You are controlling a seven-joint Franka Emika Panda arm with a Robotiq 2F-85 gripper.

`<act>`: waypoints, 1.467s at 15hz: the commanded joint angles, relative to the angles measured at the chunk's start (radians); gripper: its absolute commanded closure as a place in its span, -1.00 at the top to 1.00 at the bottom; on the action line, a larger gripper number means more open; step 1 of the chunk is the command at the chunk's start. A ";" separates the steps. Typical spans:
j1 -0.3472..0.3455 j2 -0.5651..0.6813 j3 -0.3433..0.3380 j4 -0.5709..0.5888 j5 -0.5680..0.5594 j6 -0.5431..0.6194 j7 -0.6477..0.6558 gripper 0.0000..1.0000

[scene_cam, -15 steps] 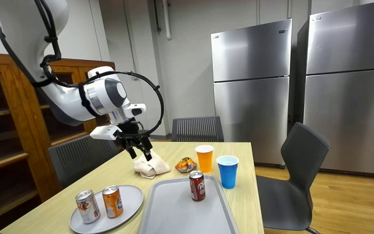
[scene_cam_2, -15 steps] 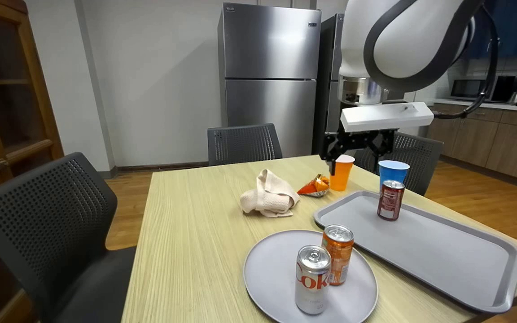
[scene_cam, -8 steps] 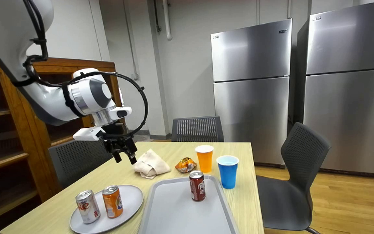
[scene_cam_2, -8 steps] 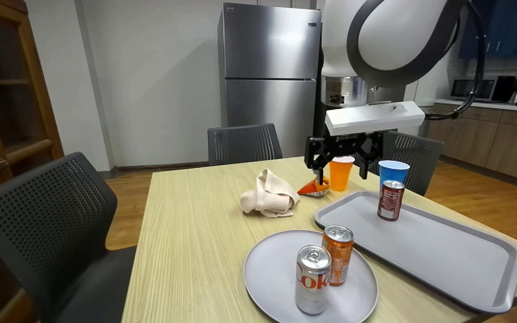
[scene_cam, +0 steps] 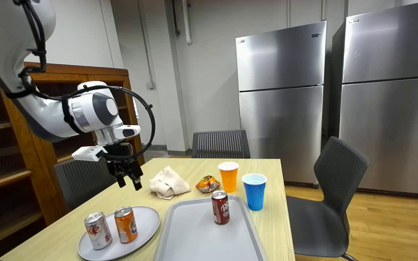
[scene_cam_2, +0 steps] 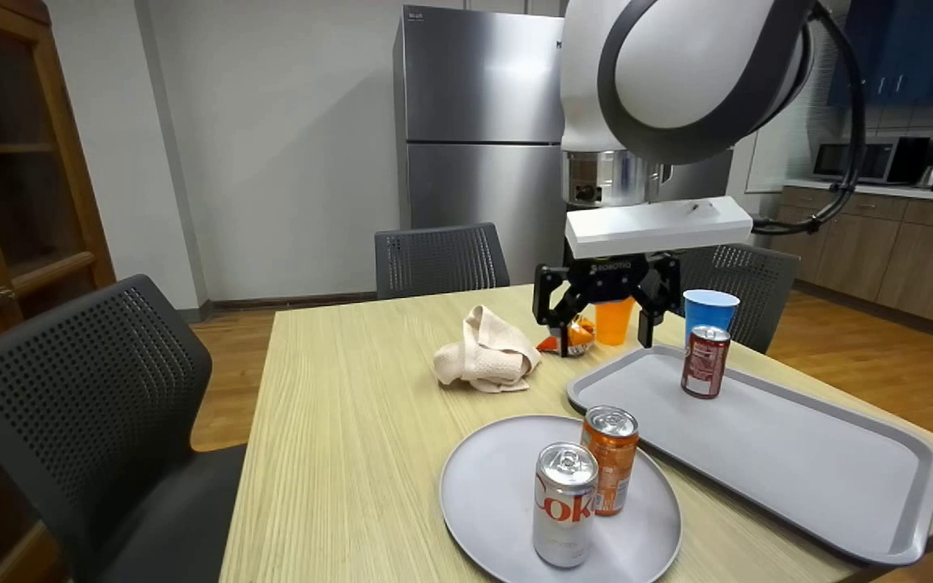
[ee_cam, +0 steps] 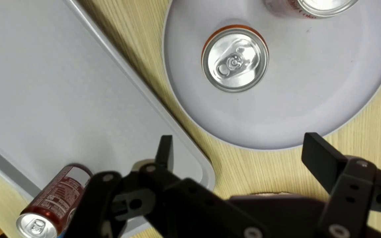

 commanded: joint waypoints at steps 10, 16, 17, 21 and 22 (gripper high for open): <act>0.013 0.091 0.029 0.048 0.014 -0.073 0.006 1.00; 0.018 0.121 0.021 0.041 0.016 -0.054 0.008 1.00; 0.017 0.126 0.023 0.039 0.024 -0.044 0.001 1.00; 0.019 0.147 0.021 0.034 0.041 -0.023 -0.001 1.00; 0.019 0.152 0.021 0.033 0.047 -0.019 -0.003 1.00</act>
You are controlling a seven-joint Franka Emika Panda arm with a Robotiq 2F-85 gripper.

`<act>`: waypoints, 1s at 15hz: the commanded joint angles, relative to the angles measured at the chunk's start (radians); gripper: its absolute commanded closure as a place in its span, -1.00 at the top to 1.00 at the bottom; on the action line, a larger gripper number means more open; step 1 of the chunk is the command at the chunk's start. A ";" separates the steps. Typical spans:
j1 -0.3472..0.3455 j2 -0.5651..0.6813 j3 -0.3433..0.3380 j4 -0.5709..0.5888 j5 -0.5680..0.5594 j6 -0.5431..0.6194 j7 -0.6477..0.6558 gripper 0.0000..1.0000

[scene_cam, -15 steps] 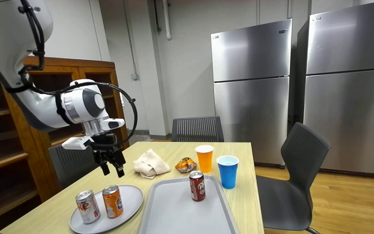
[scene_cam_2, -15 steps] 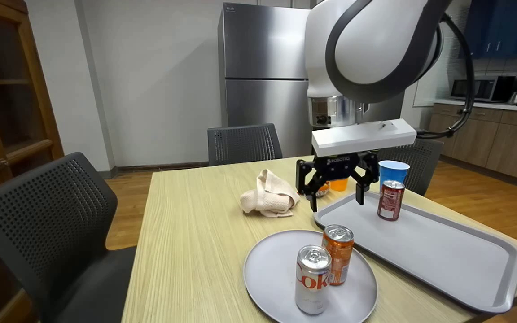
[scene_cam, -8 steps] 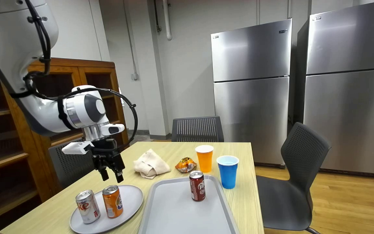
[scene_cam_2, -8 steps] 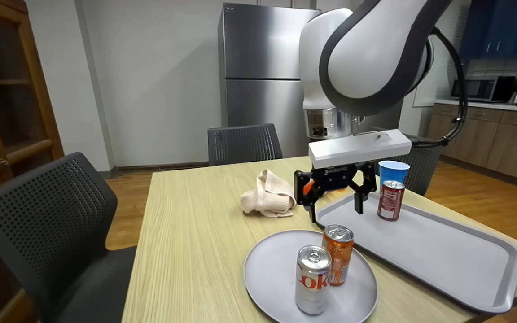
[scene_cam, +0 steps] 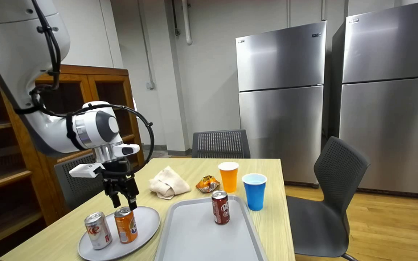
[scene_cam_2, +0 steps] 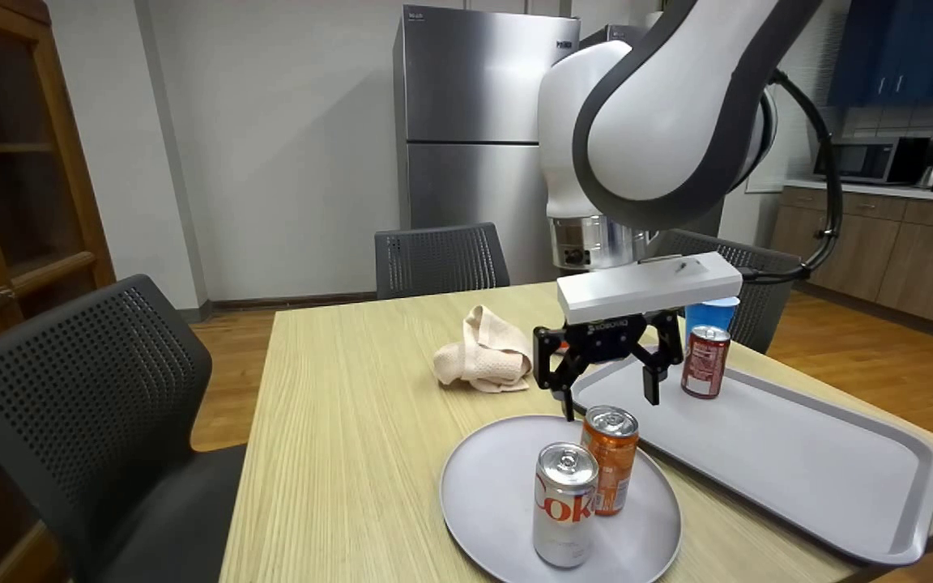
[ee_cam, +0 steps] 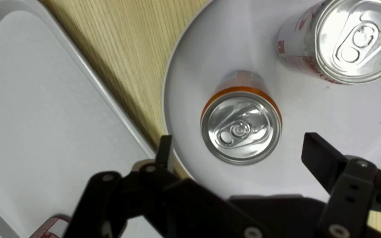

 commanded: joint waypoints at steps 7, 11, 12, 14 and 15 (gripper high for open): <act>0.012 0.048 -0.005 0.000 0.080 0.064 -0.005 1.00; 0.014 0.055 -0.014 -0.006 0.094 0.089 -0.004 1.00; 0.015 0.057 -0.015 -0.008 0.097 0.093 -0.005 1.00; 0.014 0.058 -0.016 -0.011 0.103 0.096 -0.008 1.00; 0.014 0.058 -0.016 -0.013 0.105 0.096 -0.008 1.00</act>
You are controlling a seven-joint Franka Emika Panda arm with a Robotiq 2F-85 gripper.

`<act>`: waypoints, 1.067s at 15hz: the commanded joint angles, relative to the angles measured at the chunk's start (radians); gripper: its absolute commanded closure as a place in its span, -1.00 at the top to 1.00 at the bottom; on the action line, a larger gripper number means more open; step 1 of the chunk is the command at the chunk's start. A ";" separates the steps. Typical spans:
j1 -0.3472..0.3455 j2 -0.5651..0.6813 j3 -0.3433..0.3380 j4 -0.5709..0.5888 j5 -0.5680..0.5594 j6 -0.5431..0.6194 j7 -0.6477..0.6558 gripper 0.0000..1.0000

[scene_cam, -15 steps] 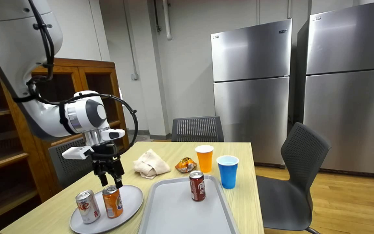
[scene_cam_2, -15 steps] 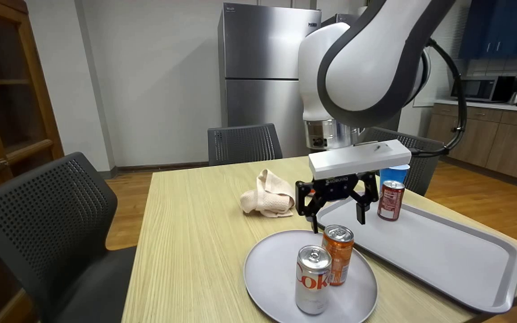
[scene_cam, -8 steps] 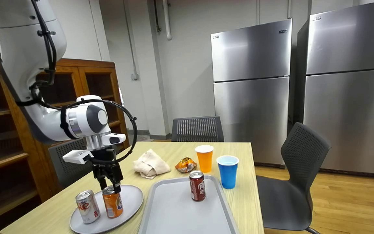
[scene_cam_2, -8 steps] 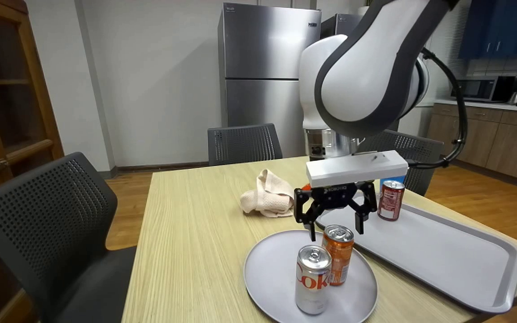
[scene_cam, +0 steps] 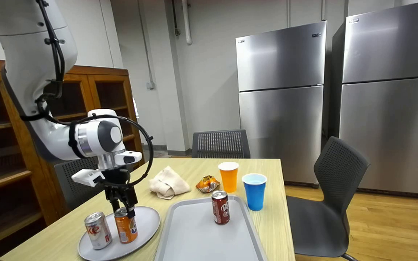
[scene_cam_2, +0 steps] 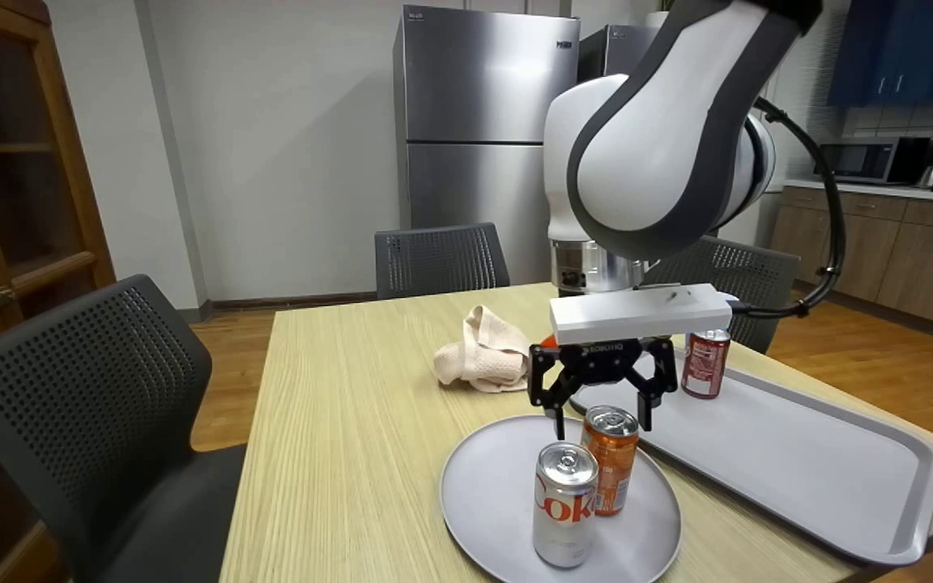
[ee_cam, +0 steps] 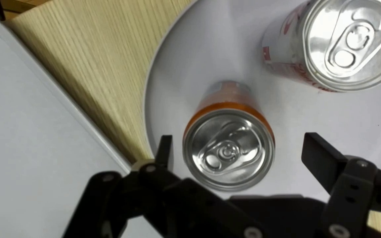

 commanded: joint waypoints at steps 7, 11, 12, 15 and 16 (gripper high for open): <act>0.014 -0.014 -0.020 -0.027 0.029 0.005 -0.005 -0.02; 0.018 -0.029 -0.031 -0.025 0.009 -0.007 -0.001 -0.19; 0.019 -0.035 -0.034 -0.024 0.003 -0.011 -0.004 -0.19; 0.015 -0.062 -0.040 -0.028 -0.013 -0.010 -0.017 -0.19; 0.013 -0.071 -0.043 -0.029 -0.018 -0.009 -0.021 -0.19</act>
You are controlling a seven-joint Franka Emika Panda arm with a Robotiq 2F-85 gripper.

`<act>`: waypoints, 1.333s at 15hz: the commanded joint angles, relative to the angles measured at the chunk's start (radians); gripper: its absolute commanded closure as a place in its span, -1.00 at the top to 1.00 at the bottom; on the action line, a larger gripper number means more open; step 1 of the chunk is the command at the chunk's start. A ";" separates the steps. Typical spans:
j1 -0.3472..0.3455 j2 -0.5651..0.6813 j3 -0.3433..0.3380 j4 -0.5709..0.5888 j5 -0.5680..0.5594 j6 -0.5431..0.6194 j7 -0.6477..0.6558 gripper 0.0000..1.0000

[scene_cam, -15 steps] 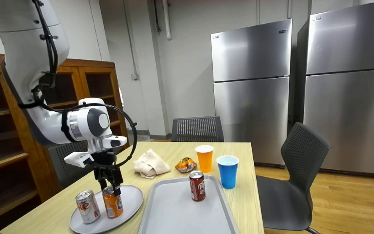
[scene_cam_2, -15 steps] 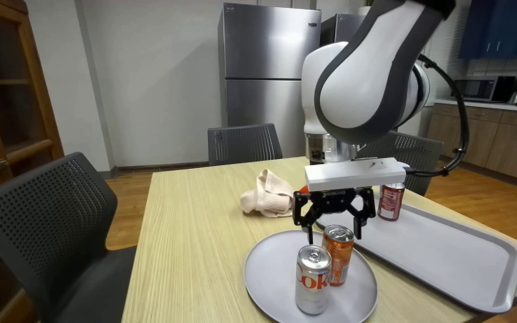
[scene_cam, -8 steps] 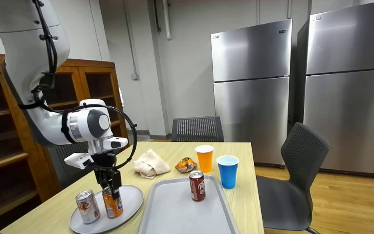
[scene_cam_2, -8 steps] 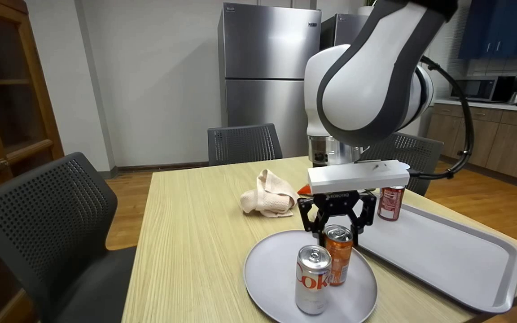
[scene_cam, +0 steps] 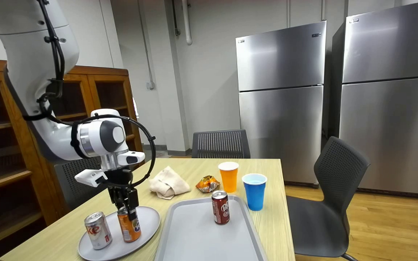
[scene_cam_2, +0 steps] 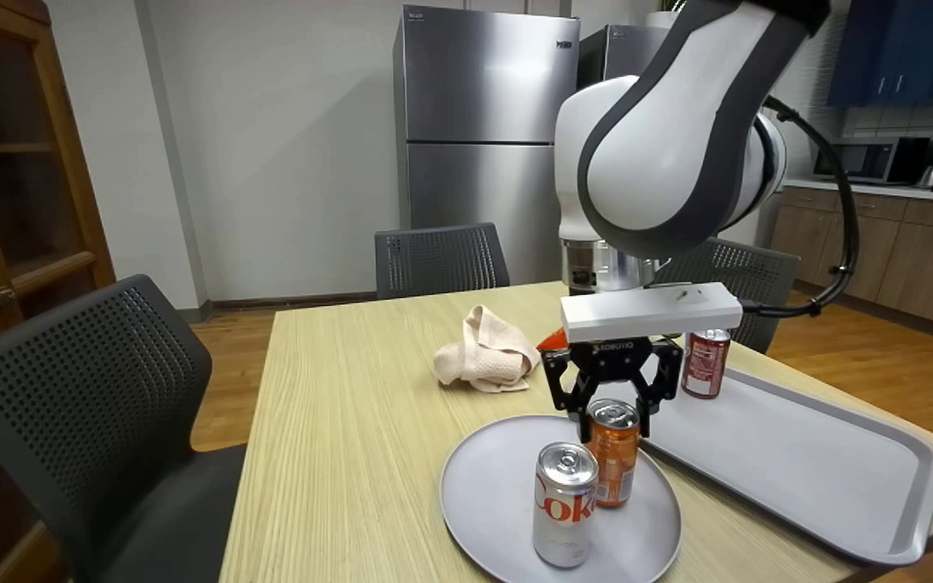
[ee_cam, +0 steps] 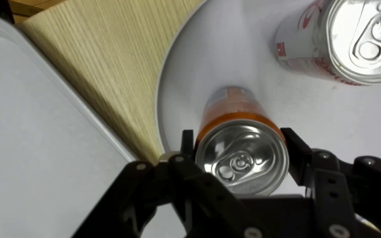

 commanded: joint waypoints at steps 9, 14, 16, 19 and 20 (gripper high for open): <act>-0.047 -0.146 -0.062 -0.035 -0.050 0.011 -0.097 -0.19; -0.073 -0.153 -0.070 -0.039 -0.045 0.012 -0.158 -0.19; -0.072 -0.154 -0.068 -0.037 -0.046 0.012 -0.164 -0.01; -0.066 -0.158 -0.063 -0.036 -0.049 0.011 -0.163 0.73; -0.064 -0.160 -0.060 -0.037 -0.047 0.013 -0.162 0.87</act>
